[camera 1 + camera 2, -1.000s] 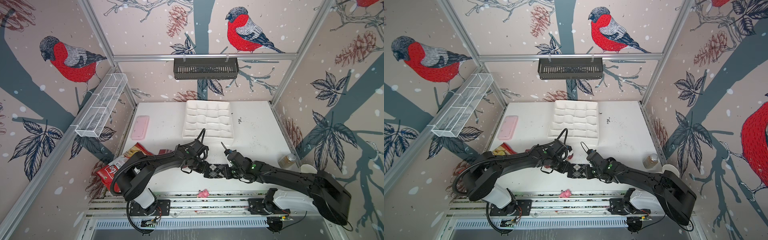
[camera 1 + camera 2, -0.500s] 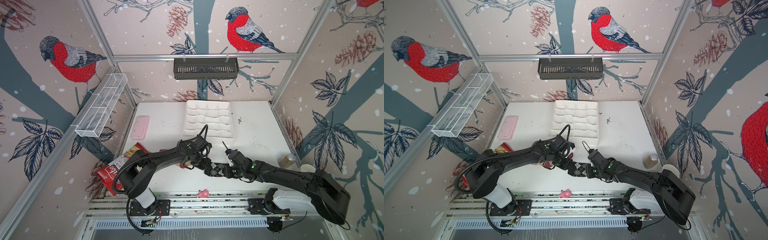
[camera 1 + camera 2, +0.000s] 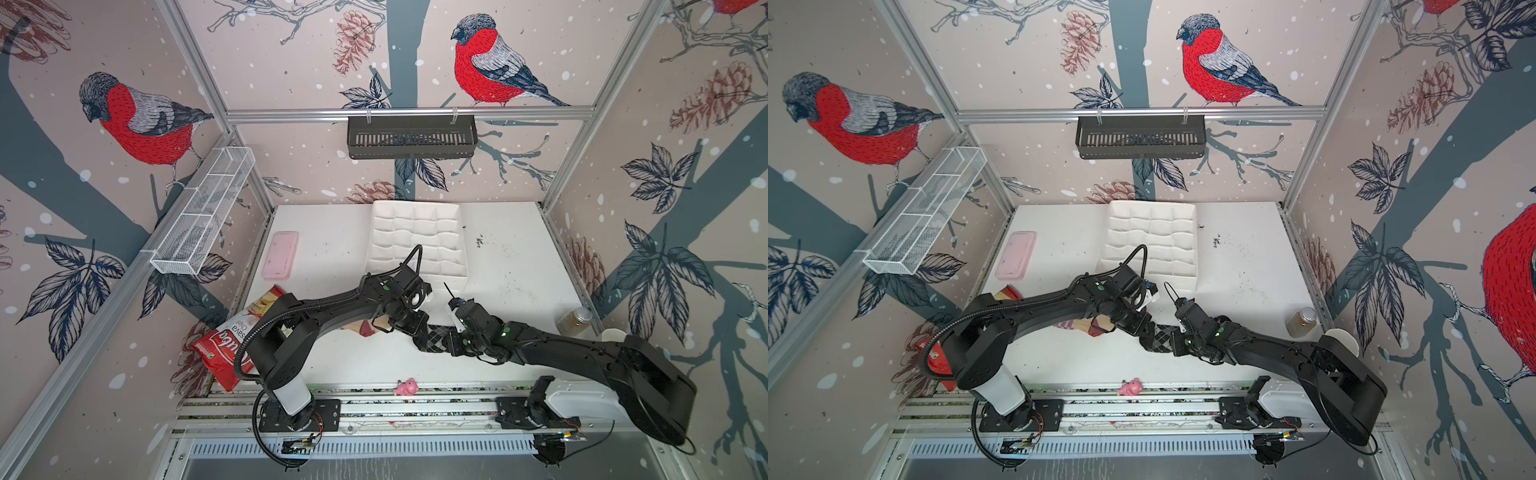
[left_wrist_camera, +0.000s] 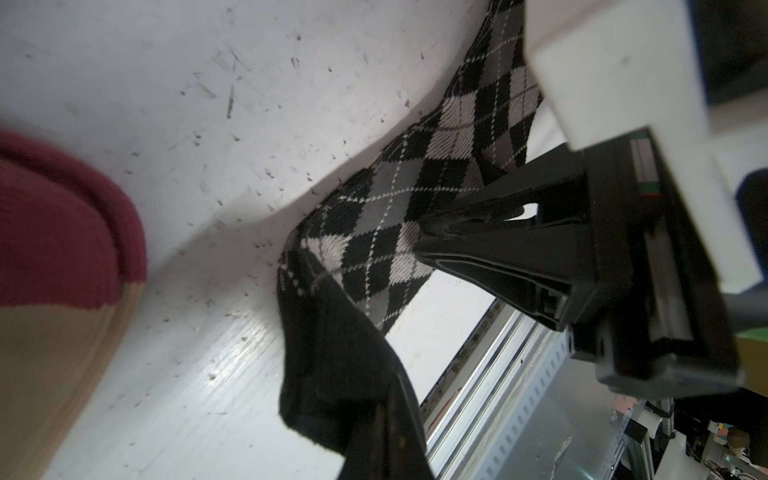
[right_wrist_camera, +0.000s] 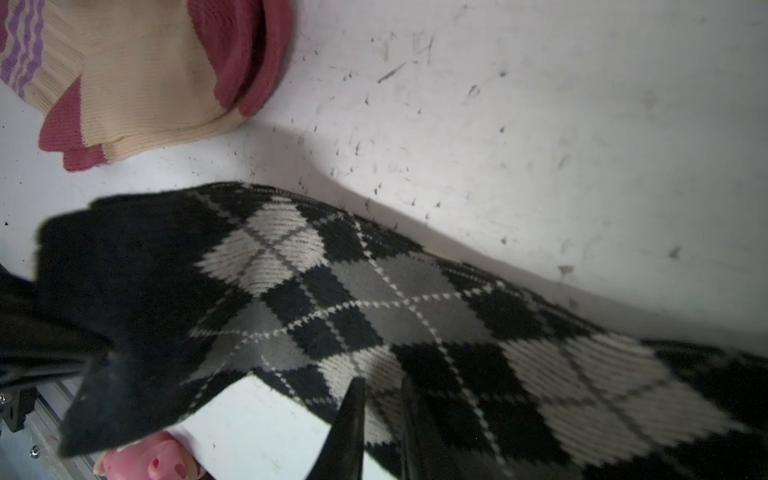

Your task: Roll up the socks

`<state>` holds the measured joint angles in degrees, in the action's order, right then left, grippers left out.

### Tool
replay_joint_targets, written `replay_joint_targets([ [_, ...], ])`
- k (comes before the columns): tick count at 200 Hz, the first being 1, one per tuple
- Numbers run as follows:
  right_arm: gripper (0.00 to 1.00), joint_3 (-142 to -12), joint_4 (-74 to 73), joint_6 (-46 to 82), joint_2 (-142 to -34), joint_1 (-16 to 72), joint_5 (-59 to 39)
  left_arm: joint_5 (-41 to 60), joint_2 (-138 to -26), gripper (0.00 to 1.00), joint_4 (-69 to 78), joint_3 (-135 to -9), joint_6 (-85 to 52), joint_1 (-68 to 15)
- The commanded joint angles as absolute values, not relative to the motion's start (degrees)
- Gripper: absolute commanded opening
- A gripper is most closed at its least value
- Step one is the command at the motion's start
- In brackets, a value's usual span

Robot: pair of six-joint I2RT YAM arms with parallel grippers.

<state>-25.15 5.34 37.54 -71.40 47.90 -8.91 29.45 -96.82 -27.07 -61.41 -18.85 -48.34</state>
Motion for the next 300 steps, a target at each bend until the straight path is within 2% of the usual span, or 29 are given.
replay_joint_targets([
  [1, 0.19, -24.8, 3.56, 37.79, -71.54, 47.61, -9.66, 32.51, -97.69, 0.0, -25.03, -62.05, -18.25, -48.73],
  [88, 0.19, -23.6, 2.76, 38.58, -72.07, 46.71, -10.31, 34.45, -102.83, 0.0, -22.14, -65.46, -18.96, -50.36],
  [225, 0.17, -20.1, 9.27, 40.67, -55.85, 41.76, -8.04, 30.75, -105.73, 0.0, -19.99, -66.62, -20.54, -52.21],
  [274, 0.16, -21.5, 7.77, 40.88, -54.19, 38.14, -5.75, 29.49, -105.91, 0.0, -19.23, -65.92, -20.79, -52.65],
  [300, 0.16, -22.71, 6.7, 40.2, -55.0, 36.07, -8.29, 28.88, -105.73, 0.0, -19.53, -66.0, -20.7, -52.82],
])
